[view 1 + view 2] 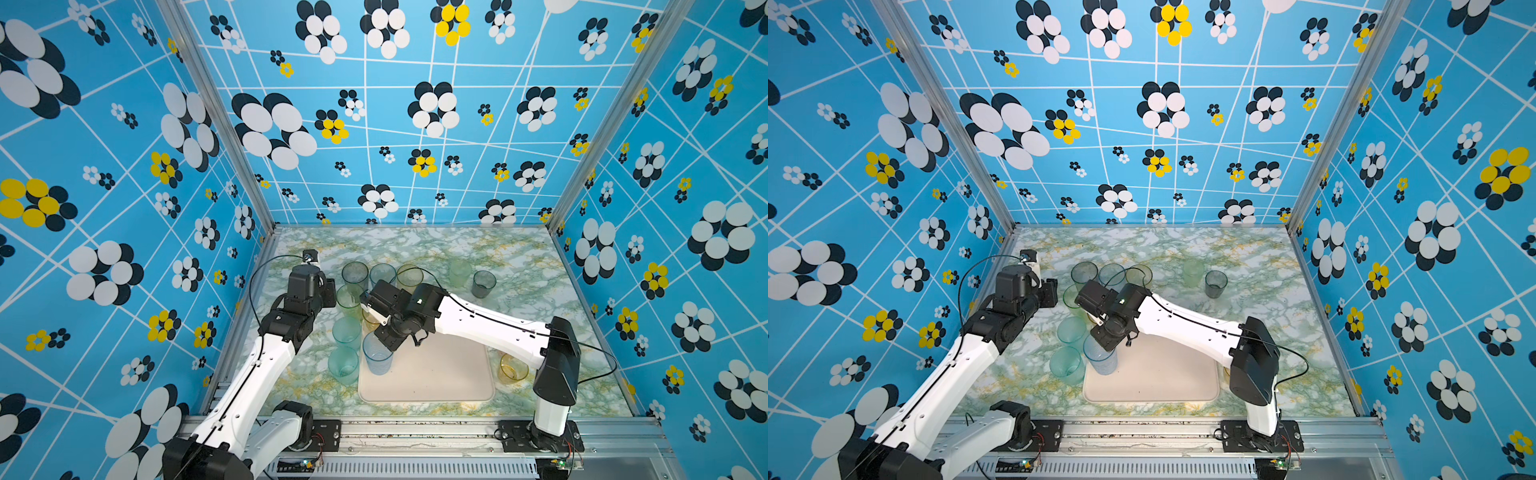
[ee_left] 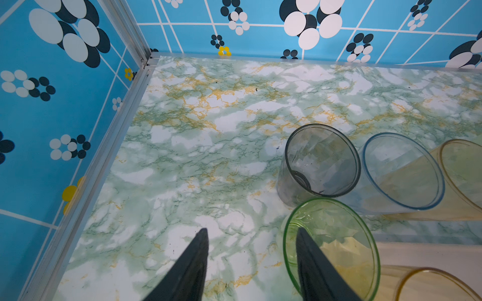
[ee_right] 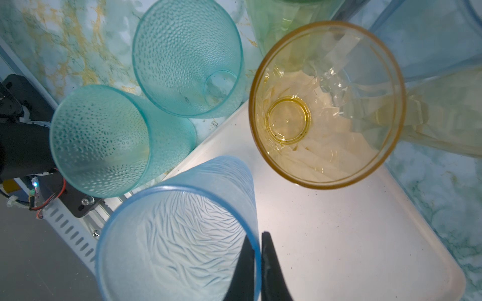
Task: Place the glasses into the tray
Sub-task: Place the glass on the tray.
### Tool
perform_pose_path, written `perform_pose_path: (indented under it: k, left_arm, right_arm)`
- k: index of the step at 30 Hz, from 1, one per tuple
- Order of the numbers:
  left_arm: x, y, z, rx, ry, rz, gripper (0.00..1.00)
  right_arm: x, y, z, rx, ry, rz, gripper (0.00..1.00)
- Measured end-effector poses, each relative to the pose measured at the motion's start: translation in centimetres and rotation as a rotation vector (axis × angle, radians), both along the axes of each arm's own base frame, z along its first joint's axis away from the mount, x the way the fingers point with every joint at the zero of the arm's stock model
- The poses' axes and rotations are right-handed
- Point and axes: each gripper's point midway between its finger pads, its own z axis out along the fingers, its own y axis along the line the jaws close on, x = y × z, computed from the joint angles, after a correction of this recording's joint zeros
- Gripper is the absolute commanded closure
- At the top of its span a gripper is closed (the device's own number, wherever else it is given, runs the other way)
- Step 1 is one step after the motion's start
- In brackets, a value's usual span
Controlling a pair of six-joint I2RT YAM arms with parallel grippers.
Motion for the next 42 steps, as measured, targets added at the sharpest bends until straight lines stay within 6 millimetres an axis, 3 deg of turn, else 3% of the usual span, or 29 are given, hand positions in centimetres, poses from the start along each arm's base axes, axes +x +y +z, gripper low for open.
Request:
perform_pose_path:
  k: [22, 42]
  left_arm:
    - [-0.1, 0.0, -0.1, 0.002, 0.007, 0.000, 0.45]
    - [-0.1, 0.0, -0.2, 0.007, 0.009, -0.003, 0.45]
  right_arm:
    - [0.7, 1.3, -1.1, -0.004, 0.001, 0.000, 0.98]
    - [1.4, 1.2, -1.3, -0.007, 0.000, -0.016, 0.94]
